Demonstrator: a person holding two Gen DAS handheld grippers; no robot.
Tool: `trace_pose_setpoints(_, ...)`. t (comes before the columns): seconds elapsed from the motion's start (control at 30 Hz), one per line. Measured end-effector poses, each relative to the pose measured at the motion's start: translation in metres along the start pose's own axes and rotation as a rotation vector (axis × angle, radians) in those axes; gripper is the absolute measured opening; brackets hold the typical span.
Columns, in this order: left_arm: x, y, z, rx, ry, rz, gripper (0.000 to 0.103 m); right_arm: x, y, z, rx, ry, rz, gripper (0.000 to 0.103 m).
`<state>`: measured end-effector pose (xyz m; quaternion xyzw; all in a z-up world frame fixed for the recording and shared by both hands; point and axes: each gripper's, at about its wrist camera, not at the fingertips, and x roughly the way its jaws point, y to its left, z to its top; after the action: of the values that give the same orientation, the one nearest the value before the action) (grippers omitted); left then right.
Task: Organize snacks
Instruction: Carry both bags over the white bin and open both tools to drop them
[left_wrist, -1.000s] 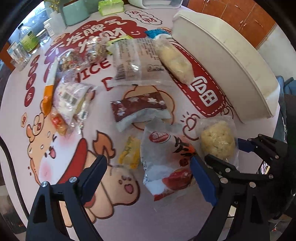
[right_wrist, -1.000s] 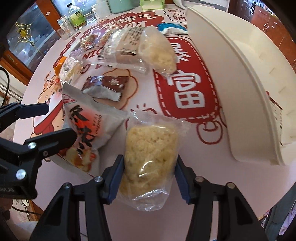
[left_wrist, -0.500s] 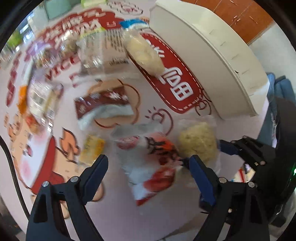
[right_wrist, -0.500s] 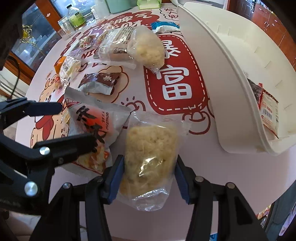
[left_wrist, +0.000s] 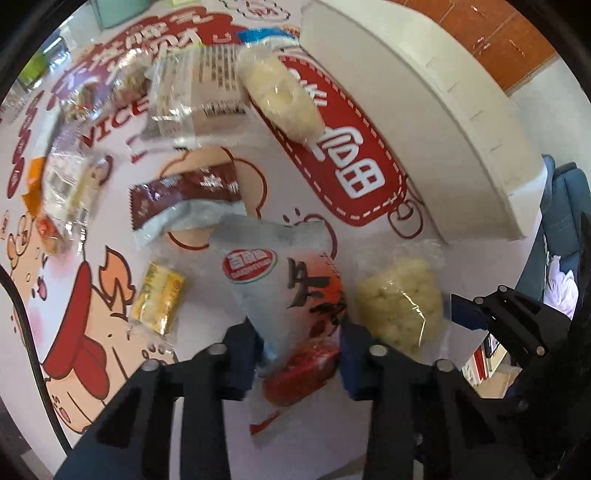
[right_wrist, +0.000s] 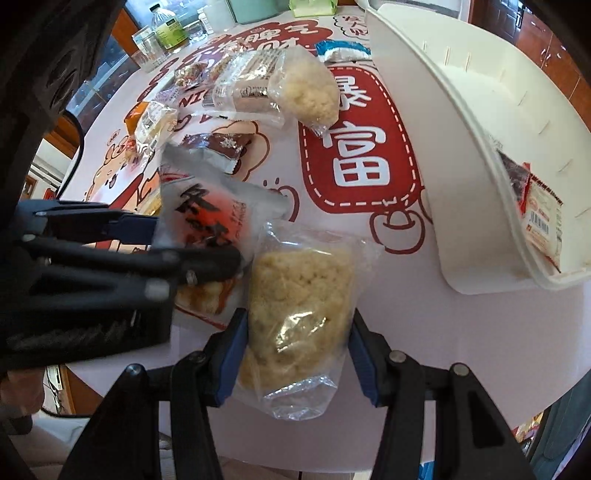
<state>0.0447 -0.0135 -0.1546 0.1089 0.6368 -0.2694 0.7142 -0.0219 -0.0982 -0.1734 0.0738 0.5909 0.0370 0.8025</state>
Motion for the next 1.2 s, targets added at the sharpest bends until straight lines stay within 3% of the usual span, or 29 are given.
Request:
trace_pose_setpoints(0.33,-0.086,-0.022,-0.001,0.047,-0.221,0.155,0.03,-0.05,0.006,0.018,-0.108,-0.102,0.039,0.053)
trace_pose_setpoints(0.63,-0.152,-0.065,0.024,0.044,-0.409,0.169,0.031,-0.119,-0.025,0.04,-0.149,-0.236,0.076,0.053)
trace_pose_setpoints(0.9,-0.15,-0.115,0.074,0.06,-0.474,0.151,0.031,-0.152,-0.085,0.064,-0.119,-0.297,-0.027,0.053)
trace_pose_setpoints(1.2,-0.1,-0.146,0.143,0.025,-0.432,0.169,0.031,-0.148,-0.158,0.104,-0.07,-0.307,-0.138,0.053)
